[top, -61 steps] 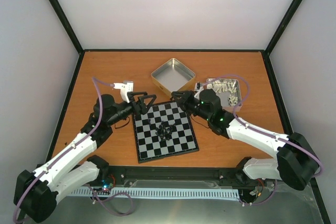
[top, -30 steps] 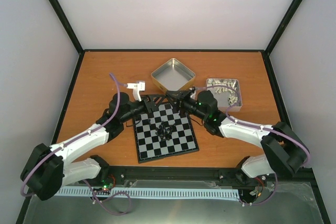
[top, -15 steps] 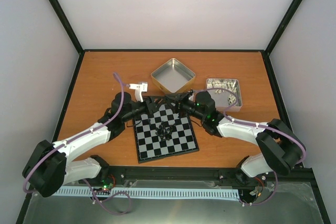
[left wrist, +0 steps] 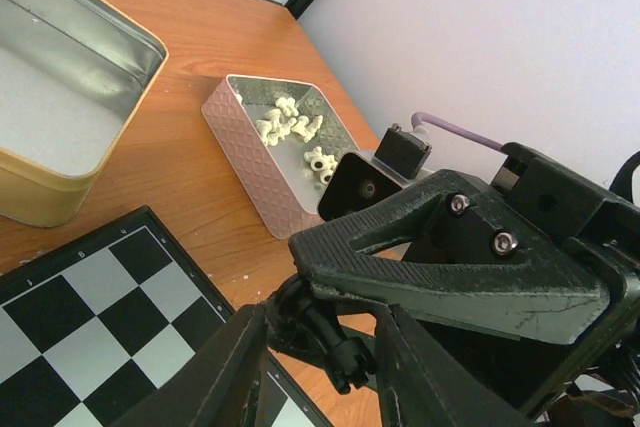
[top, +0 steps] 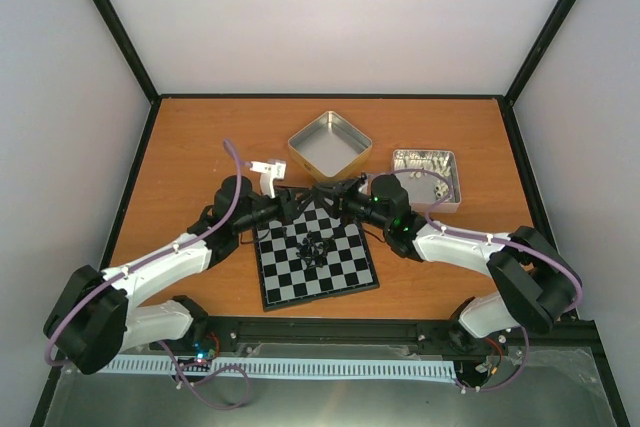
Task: Set up the chess pieces on the board
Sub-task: Place the chess piece on the chessboard.
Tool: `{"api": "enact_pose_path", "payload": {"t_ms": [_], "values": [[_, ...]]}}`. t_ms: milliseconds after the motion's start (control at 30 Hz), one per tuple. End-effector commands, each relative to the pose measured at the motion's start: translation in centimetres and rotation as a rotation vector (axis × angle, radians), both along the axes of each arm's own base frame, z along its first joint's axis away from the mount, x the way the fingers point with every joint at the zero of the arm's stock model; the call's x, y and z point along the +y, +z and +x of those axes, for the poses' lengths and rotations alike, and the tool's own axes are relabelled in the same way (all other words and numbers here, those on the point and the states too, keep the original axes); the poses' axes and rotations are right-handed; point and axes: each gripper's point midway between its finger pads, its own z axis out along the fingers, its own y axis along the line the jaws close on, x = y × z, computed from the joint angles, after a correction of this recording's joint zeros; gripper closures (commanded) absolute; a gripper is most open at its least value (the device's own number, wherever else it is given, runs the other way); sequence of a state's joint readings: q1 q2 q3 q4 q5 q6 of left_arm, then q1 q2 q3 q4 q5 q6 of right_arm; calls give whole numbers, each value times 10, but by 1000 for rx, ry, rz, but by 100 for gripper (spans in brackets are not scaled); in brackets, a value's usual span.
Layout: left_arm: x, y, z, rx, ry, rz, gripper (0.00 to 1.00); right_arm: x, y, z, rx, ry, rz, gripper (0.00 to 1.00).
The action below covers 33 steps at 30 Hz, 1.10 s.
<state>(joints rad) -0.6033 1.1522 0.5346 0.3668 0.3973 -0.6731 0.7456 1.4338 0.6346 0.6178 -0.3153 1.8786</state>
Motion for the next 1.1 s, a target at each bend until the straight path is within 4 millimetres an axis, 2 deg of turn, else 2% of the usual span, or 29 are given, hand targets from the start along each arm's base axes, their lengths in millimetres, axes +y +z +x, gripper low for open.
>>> {"api": "enact_pose_path", "payload": {"t_ms": [0,200,433,533,600,733,833,900,1067], "values": [[-9,13,-3,-56,-55,-2,69,1,-1,2,5,2,-1,80],[-13,10,-1,-60,-75,31,70,2,0,2,7,10,3,80],[-5,26,11,-107,4,45,85,3,-4,0,15,20,-16,80],[-7,25,12,-105,-3,63,92,3,-4,0,16,20,-20,80],[-8,21,12,-95,-18,99,93,3,-4,1,12,19,-28,73],[-4,16,13,-62,-25,198,94,-3,-8,5,-28,1,-93,49],[-1,2,14,-11,-41,306,94,-23,-17,10,-77,-31,-210,38],[2,-22,12,77,-68,412,94,-41,-23,14,-111,-58,-301,34],[3,-49,19,188,-97,552,95,-109,-38,12,-157,-174,-626,28]]}}
